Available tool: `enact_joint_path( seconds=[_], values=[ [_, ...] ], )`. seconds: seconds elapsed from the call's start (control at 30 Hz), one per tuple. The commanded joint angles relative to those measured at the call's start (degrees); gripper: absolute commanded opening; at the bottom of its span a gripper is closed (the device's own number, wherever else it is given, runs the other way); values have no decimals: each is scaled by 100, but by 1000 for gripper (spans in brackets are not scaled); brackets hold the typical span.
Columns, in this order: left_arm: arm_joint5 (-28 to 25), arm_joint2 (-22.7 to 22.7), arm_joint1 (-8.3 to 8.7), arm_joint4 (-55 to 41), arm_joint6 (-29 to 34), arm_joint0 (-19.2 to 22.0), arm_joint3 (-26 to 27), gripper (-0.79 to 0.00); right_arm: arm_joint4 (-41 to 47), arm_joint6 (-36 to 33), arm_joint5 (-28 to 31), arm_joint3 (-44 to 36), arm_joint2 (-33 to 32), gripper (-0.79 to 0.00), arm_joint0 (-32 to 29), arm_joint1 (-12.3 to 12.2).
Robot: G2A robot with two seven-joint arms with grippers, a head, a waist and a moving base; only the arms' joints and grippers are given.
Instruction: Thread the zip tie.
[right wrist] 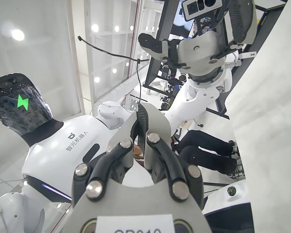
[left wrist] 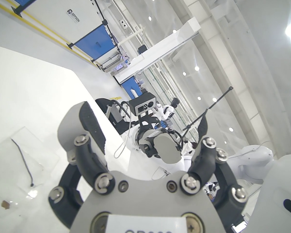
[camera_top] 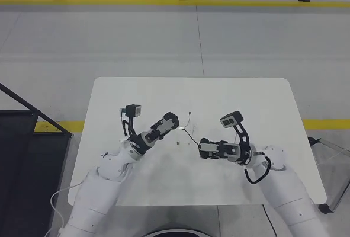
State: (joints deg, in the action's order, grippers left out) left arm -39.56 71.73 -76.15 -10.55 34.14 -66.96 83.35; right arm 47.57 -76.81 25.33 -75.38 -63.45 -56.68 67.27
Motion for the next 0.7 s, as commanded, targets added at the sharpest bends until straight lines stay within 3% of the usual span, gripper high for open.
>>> enact_joint_path(
  seconds=[0.0,0.27,0.43,0.67],
  values=[
    [74,-72,9,-650,425,67,-93,-142,45,28,-7,-62,-8,-785,-41,5],
    [469,-69,78,-2946,2504,363,-542,-243,398,-386,-172,137,46,-785,111,55],
    [825,-51,107,-3787,3697,561,-887,-317,508,-557,-343,229,52,-785,187,86],
    [1014,-179,95,-3946,4073,694,-968,-385,478,-580,-366,312,62,-785,235,133]
  ],
)
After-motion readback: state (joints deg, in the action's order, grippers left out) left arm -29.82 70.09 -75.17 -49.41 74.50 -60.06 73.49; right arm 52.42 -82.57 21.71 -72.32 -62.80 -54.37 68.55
